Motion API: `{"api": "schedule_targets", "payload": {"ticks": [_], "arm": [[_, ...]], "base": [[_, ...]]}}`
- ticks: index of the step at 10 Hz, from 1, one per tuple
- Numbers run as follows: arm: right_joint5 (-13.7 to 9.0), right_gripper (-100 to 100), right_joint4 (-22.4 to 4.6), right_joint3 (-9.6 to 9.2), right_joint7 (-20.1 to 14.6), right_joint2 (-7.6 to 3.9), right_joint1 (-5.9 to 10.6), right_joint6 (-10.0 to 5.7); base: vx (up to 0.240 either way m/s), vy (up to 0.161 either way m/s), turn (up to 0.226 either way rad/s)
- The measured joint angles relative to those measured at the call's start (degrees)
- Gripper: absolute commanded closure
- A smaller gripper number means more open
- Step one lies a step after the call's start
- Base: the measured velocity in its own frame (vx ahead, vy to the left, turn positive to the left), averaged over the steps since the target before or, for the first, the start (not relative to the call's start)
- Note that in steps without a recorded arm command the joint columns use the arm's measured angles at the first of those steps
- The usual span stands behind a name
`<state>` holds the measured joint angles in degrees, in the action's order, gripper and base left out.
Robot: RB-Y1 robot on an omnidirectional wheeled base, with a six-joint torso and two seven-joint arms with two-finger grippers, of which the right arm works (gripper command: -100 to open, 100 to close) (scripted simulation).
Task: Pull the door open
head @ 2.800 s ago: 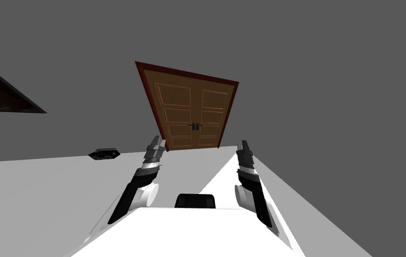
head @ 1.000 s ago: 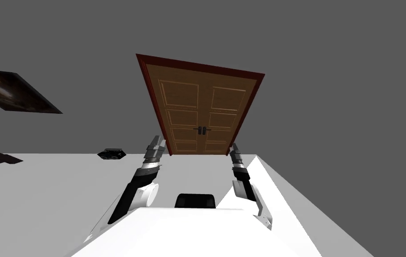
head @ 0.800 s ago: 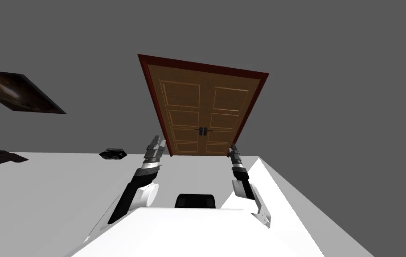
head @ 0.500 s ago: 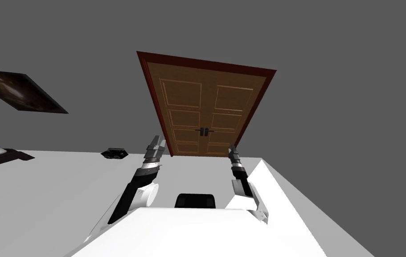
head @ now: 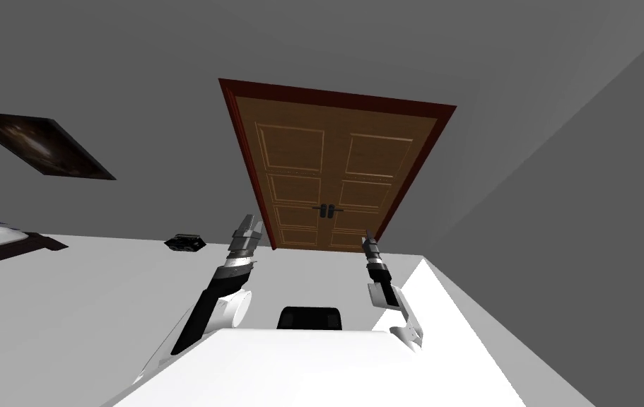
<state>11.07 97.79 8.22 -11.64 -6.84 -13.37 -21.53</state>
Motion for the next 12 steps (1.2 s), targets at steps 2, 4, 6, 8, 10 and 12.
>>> {"api": "schedule_targets", "payload": {"ticks": [2, 4, 6, 8, 10, 12], "arm": [[0.3, -100, -2.0, 0.27, -1.1, -0.38, 1.05, 0.52], [0.7, -100, -4.3, 0.53, -1.9, -0.49, 2.33, 0.81], [1.1, -100, -6.8, 0.85, -3.1, -0.87, 3.51, 1.17], [1.4, -100, -9.3, 1.15, -4.2, -1.04, 4.70, 1.47], [1.7, -100, -11.1, 1.40, -5.2, -1.25, 5.59, 1.78], [2.0, -100, -13.8, 1.82, -6.4, -1.79, 6.75, 1.81]], "base": [[0.105, 0.026, 0.047], [0.109, 0.024, 0.054], [0.167, 0.043, 0.081], [0.110, 0.016, 0.039], [0.099, 0.025, 0.051], [0.147, 0.029, 0.069]]}}
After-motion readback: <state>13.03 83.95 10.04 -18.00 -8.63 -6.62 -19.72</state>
